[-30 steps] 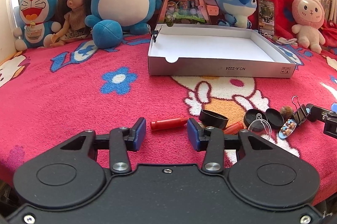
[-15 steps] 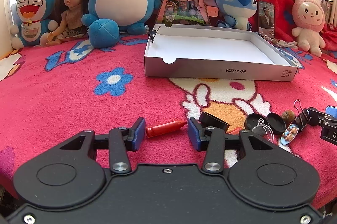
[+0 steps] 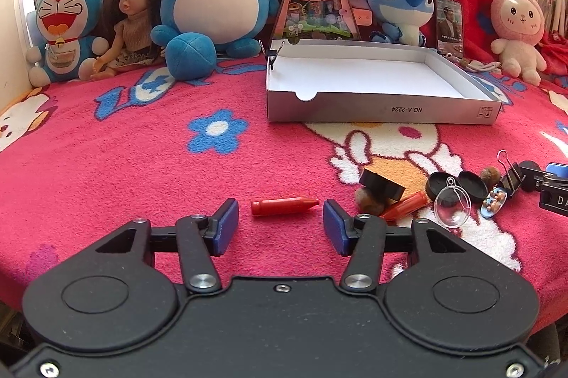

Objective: Organize rigid objects
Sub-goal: 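Close the left tool on the red crayon while the right tool grasps the black puck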

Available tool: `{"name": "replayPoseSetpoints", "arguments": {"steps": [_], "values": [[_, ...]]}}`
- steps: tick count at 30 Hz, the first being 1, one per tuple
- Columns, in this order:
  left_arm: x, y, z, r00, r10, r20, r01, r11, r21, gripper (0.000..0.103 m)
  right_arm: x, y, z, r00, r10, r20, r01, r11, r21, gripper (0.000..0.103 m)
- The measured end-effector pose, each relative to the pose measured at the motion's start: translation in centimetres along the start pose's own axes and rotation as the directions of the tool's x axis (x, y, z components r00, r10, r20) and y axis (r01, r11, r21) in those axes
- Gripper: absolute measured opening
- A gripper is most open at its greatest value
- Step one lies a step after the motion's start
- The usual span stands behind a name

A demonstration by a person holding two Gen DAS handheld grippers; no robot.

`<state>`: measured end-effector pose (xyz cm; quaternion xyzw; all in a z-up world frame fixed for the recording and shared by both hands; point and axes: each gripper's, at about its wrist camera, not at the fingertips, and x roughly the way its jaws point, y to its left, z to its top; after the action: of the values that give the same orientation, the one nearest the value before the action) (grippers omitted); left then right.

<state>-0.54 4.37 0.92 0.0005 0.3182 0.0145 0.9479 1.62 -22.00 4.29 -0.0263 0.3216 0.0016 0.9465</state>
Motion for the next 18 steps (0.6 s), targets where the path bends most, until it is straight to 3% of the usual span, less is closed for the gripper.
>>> {"name": "replayPoseSetpoints", "arguments": {"steps": [6,13,18], "values": [[0.9,-0.9,0.0,0.998,0.056,0.020,-0.055,0.998,-0.033,0.056,0.1,0.4,-0.3,1.000,-0.001,-0.010,0.001,1.000,-0.023,0.065],[1.4,-1.3,0.0,0.999,0.030,0.031,-0.029,0.999,-0.017,0.042,0.1,0.4,-0.3,1.000,0.006,-0.008,-0.006,1.000,-0.029,0.064],[1.3,-1.4,0.0,0.999,0.022,0.040,-0.022,1.000,-0.005,0.042,0.2,0.5,-0.2,1.000,0.013,-0.007,-0.013,0.999,-0.030,0.056]]}}
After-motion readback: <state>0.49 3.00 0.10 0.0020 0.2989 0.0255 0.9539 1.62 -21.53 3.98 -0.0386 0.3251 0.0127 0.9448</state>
